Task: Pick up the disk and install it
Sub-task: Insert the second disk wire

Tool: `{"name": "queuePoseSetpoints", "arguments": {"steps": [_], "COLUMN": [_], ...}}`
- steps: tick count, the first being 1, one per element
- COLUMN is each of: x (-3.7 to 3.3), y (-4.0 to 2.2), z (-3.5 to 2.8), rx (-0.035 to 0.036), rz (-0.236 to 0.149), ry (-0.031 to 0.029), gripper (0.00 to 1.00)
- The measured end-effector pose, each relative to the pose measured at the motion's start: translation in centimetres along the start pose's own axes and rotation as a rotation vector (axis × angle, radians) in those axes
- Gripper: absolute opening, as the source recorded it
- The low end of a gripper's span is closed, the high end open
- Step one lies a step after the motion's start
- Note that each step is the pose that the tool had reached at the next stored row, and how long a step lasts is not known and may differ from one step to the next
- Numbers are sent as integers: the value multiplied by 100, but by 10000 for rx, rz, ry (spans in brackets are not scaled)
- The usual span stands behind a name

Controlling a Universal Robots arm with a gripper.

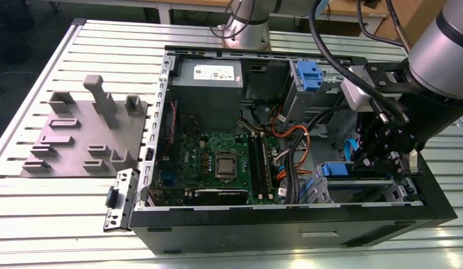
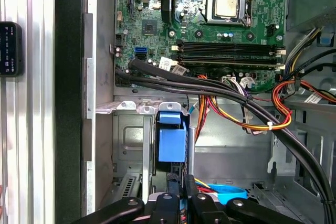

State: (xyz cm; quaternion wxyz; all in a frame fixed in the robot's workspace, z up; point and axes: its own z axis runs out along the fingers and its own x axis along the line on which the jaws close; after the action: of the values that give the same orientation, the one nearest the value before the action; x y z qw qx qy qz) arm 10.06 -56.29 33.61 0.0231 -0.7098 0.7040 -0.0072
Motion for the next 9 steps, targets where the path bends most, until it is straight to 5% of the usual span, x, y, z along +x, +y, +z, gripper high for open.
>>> {"name": "queuePoseSetpoints", "arguments": {"steps": [9], "x": [2], "y": [1], "z": [14], "rx": [0], "rz": [2], "ry": [-34], "gripper": [16]}}
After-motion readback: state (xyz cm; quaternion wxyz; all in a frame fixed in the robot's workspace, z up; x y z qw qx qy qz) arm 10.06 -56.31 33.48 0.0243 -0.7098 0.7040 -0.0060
